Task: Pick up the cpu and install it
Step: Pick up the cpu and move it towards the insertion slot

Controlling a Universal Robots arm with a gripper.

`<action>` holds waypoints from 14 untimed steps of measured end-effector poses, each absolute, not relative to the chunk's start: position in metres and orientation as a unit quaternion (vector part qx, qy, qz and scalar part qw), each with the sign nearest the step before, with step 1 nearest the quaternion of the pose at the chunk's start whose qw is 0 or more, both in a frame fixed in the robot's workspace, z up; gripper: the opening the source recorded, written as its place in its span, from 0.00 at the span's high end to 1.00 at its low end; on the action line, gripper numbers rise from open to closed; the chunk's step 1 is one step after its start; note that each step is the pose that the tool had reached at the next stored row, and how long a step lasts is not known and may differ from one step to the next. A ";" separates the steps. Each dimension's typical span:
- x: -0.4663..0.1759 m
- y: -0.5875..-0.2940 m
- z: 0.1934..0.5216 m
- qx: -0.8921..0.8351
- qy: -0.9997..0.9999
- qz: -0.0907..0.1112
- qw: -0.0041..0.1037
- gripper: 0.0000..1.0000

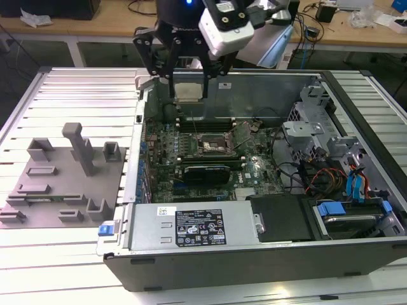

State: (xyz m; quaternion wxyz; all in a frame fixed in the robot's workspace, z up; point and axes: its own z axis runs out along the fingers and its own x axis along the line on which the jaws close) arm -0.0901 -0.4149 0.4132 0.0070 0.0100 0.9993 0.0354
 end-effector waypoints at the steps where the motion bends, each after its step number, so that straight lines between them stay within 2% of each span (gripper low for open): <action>1: -0.087 -0.415 0.413 0.010 0.999 0.035 0.007 0.45; 14: -0.061 -0.415 0.411 0.010 0.999 0.036 0.007 0.45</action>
